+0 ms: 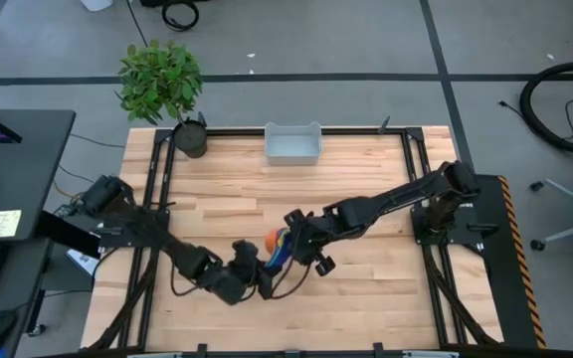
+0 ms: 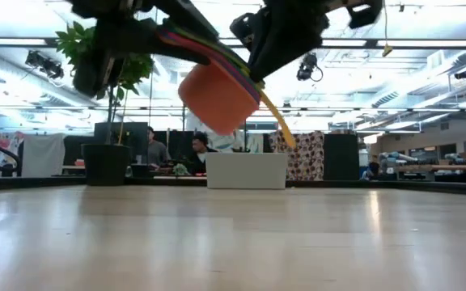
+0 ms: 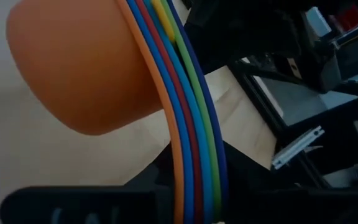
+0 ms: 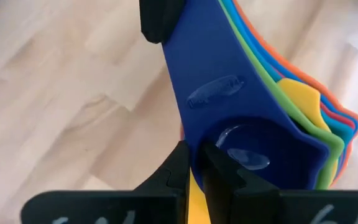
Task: Nest measuring cups in basket
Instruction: Put the stacked measuring cups into the gray bin
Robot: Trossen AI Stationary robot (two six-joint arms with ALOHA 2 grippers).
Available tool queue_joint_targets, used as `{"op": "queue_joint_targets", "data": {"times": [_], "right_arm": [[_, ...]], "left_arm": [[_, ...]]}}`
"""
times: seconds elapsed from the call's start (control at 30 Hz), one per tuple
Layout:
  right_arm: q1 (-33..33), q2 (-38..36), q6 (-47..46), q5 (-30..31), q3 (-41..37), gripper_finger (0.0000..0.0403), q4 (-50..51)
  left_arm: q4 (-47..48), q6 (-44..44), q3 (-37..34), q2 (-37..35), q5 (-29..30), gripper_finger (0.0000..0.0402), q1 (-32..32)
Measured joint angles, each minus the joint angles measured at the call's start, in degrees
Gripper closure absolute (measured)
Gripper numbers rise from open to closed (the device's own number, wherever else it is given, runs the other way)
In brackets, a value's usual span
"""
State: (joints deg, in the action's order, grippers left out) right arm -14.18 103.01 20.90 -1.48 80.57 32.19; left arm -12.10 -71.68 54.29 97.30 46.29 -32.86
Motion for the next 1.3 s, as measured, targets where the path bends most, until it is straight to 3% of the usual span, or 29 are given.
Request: {"op": "queue_joint_targets", "data": {"times": [0.3,0.47,0.9,1.3], "right_arm": [[4.3,-6.7,0.9,5.8,1.1,0.0371,4.4],[8.2,-10.5,3.0,6.0,1.1,0.0371,5.7],[20.0,-13.1,3.7,6.7,1.1,0.0371,4.9],[33.0,-13.0,9.8,-1.5,1.1,0.0373,-1.5]], "left_arm": [[8.5,10.7,0.1,-10.3,-5.6,0.0329,8.2],[9.2,18.5,0.1,-14.4,-11.1,0.0329,15.1],[11.1,32.1,0.1,-19.9,-34.0,0.0329,36.2],[5.6,35.5,0.1,-19.5,-49.8,0.0329,53.2]]}}
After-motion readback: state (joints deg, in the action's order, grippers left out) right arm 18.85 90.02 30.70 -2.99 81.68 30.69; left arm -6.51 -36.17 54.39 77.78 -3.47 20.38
